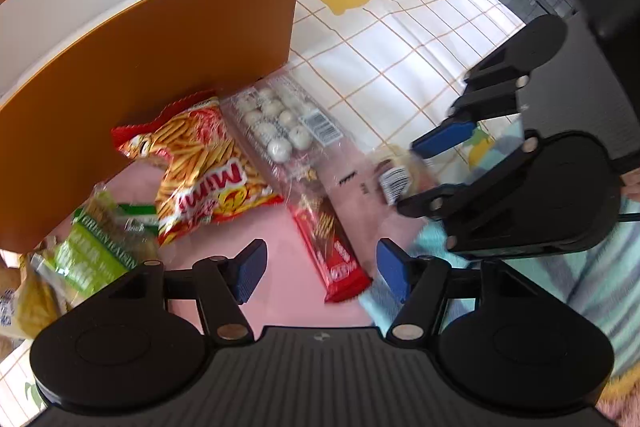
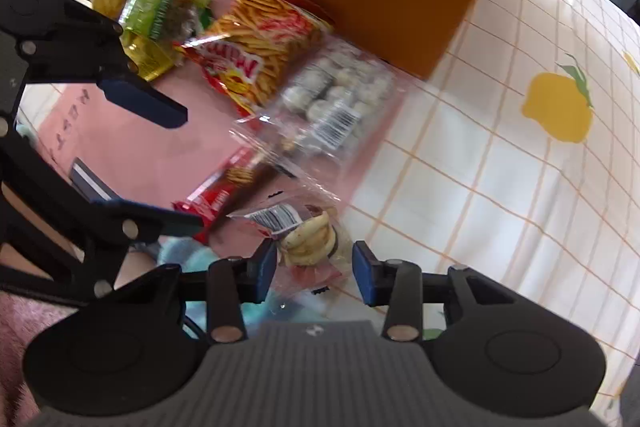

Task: Organize snacks
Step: 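Grasp the clear pastry bag with the right tool while the left tool grasps the red chocolate bar, then lift and carry the chocolate bar and pastry bag with both tools into the box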

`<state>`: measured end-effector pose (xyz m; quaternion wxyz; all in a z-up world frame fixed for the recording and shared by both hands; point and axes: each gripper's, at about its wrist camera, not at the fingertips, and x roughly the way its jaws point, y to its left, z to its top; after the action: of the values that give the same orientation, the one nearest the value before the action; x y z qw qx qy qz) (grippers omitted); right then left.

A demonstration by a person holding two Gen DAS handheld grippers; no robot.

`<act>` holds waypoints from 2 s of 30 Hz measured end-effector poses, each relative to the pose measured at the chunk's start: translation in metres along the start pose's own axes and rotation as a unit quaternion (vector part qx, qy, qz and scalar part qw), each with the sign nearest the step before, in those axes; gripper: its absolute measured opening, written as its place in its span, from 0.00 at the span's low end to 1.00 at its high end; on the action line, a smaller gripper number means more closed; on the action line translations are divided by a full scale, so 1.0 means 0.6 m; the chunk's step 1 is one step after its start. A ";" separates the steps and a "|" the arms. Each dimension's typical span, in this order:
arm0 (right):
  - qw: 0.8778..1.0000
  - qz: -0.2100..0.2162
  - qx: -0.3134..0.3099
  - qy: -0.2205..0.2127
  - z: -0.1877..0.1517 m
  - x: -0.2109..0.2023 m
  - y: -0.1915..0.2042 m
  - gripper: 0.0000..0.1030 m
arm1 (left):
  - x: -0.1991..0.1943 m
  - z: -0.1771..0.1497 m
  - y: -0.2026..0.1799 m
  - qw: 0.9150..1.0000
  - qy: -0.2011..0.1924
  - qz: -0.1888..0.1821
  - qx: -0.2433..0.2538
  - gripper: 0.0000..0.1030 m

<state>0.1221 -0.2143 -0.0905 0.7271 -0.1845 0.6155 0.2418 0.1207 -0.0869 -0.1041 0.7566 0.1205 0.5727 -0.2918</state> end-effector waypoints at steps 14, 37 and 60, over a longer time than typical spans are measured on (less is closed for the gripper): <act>1.000 0.010 0.011 -0.009 -0.001 0.007 -0.034 0.56 | 0.059 0.019 -0.025 0.997 0.029 0.052 0.056 0.63; 1.000 0.000 0.013 -0.014 -0.002 0.021 -0.031 0.47 | 0.041 -0.003 -0.015 0.995 0.070 0.064 0.033 0.25; 0.999 -0.046 -0.003 0.014 0.007 0.014 0.020 0.42 | -0.007 -0.046 -0.007 0.997 0.048 0.063 -0.004 0.25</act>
<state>0.1194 -0.2013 -0.0978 0.7280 -0.2179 0.6160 0.2075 0.0956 -0.0747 -0.1083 0.7456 0.1672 0.6009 -0.2346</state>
